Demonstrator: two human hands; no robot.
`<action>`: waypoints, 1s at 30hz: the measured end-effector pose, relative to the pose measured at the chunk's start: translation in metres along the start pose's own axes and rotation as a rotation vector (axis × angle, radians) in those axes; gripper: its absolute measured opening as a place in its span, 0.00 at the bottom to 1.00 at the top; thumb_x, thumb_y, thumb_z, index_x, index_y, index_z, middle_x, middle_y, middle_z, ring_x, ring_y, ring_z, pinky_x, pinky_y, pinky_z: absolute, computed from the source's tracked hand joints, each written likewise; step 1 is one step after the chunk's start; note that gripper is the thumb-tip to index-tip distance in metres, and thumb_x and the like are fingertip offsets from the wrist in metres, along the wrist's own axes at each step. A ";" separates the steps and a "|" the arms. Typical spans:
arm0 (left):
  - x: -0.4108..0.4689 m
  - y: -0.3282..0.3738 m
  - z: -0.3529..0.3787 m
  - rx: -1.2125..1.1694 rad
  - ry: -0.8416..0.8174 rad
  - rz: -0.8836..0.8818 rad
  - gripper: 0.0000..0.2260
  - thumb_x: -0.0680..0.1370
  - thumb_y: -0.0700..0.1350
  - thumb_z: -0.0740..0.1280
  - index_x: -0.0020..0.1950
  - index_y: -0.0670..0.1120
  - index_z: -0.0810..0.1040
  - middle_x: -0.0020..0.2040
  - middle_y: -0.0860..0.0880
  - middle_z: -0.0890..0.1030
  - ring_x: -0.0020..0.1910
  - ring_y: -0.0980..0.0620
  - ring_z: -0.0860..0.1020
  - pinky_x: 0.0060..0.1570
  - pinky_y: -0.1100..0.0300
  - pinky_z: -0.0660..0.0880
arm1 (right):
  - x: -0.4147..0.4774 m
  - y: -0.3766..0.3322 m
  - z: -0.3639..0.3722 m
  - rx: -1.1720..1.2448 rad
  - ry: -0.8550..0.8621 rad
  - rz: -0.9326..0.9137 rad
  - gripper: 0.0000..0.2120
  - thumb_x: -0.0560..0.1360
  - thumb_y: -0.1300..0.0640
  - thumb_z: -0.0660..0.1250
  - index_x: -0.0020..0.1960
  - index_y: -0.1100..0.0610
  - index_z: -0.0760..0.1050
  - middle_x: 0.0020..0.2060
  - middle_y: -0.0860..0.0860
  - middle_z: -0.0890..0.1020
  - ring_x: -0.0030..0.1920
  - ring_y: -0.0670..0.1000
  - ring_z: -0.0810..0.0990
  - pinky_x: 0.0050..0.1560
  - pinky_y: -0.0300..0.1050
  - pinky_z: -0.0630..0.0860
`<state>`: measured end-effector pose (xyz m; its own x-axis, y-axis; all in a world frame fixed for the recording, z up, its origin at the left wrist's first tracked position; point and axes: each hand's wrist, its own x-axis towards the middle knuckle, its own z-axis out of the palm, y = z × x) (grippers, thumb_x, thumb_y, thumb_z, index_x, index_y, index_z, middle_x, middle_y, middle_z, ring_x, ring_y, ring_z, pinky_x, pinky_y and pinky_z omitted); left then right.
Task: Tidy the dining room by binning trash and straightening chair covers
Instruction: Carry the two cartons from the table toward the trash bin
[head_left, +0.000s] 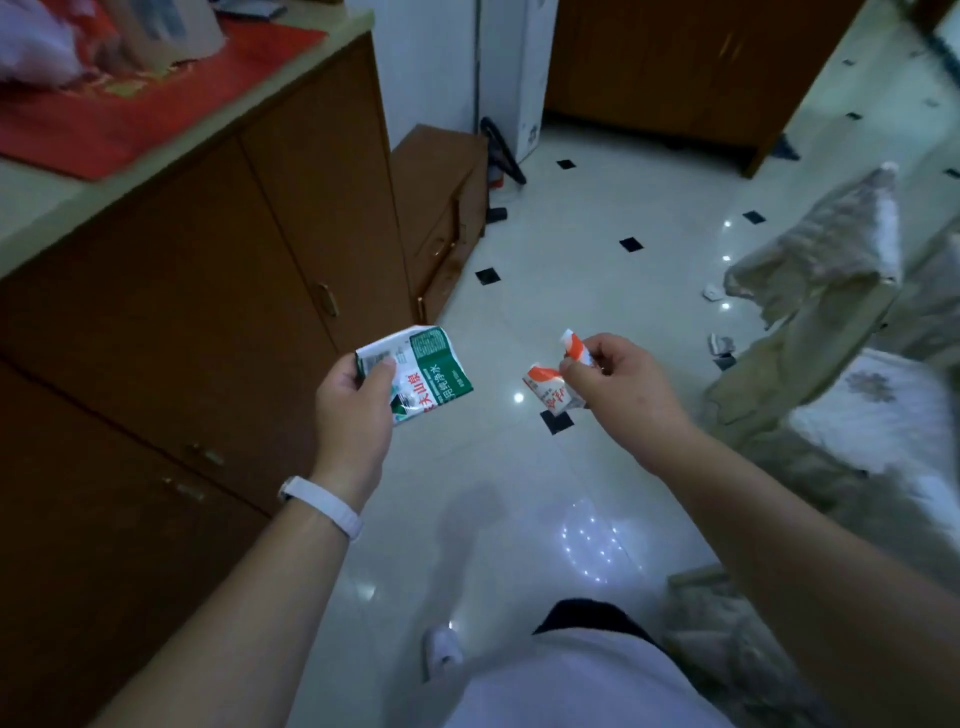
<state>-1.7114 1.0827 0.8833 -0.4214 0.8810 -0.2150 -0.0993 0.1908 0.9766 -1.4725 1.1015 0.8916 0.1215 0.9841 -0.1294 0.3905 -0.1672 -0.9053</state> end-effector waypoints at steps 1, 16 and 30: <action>0.010 0.004 0.004 0.005 -0.030 0.005 0.05 0.81 0.42 0.65 0.48 0.48 0.80 0.46 0.46 0.85 0.46 0.46 0.85 0.45 0.48 0.82 | 0.005 -0.002 0.001 -0.009 0.018 0.010 0.07 0.75 0.52 0.68 0.41 0.54 0.77 0.33 0.50 0.77 0.33 0.49 0.74 0.39 0.50 0.75; 0.184 0.024 0.113 0.154 -0.187 0.026 0.05 0.82 0.42 0.65 0.49 0.48 0.80 0.40 0.52 0.85 0.40 0.54 0.84 0.39 0.57 0.81 | 0.197 0.022 -0.002 0.143 0.185 0.135 0.11 0.68 0.45 0.68 0.40 0.54 0.77 0.33 0.53 0.78 0.35 0.51 0.75 0.45 0.62 0.79; 0.321 0.079 0.331 0.176 -0.396 0.119 0.06 0.80 0.38 0.65 0.48 0.45 0.80 0.43 0.45 0.84 0.41 0.49 0.82 0.41 0.53 0.80 | 0.377 0.017 -0.099 0.206 0.359 0.189 0.12 0.71 0.45 0.69 0.42 0.55 0.78 0.36 0.54 0.80 0.35 0.50 0.76 0.41 0.58 0.79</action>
<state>-1.5564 1.5235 0.8937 -0.0396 0.9925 -0.1153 0.0983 0.1187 0.9881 -1.3294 1.4639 0.8672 0.4962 0.8483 -0.1850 0.1452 -0.2912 -0.9456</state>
